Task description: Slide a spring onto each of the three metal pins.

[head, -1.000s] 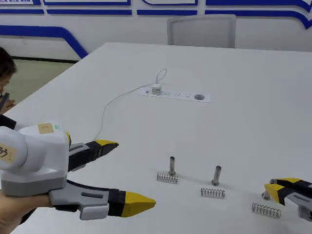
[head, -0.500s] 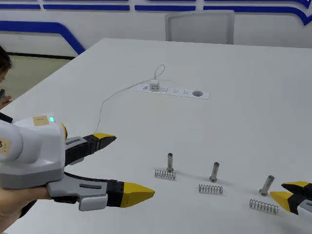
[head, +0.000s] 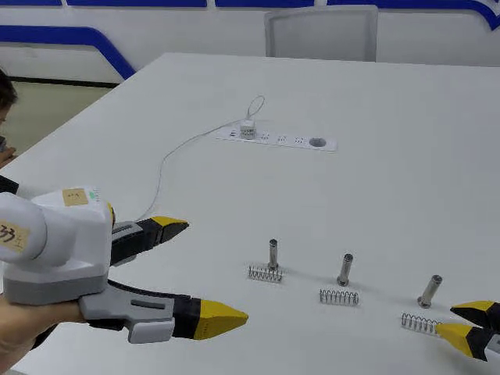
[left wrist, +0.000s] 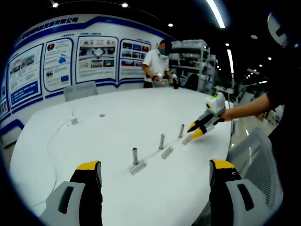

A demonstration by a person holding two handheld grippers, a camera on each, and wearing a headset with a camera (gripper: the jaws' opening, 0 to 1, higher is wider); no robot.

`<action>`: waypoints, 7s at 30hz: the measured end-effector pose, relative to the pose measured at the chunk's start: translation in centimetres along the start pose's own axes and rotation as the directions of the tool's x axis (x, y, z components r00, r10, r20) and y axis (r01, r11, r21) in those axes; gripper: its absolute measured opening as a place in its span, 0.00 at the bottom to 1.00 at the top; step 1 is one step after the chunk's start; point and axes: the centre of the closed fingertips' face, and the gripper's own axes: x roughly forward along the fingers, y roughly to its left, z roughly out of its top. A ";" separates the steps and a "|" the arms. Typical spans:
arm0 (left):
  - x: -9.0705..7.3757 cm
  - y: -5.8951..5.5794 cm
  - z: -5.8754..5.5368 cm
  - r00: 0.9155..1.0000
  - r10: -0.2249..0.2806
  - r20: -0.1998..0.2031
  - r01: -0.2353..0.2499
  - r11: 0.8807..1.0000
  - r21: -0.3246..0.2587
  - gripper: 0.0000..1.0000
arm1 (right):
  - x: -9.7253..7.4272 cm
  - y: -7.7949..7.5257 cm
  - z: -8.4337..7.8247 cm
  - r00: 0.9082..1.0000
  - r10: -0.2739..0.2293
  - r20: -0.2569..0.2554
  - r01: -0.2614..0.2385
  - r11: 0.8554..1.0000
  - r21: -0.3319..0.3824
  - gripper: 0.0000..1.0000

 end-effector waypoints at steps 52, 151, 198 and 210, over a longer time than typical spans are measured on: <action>0.1 -0.5 0.3 1.000 -0.027 -0.012 0.027 1.000 0.000 0.97 | 1.6 1.7 -1.3 0.941 0.244 -0.234 -0.296 0.929 -0.223 0.13; 7.9 -8.8 3.3 0.953 -0.303 -0.014 0.299 0.930 0.213 0.32 | -2.3 13.2 13.0 0.922 0.344 -0.176 -0.381 0.729 -0.568 0.10; 7.5 -10.6 2.6 0.932 -0.353 -0.087 0.360 0.866 0.347 0.10 | -2.2 13.1 11.8 0.910 0.373 -0.183 -0.408 0.718 -0.564 0.13; 7.4 -10.4 1.9 0.934 -0.338 -0.119 0.357 0.856 0.373 0.10 | -2.7 14.0 12.6 0.894 0.415 -0.169 -0.433 0.705 -0.562 0.11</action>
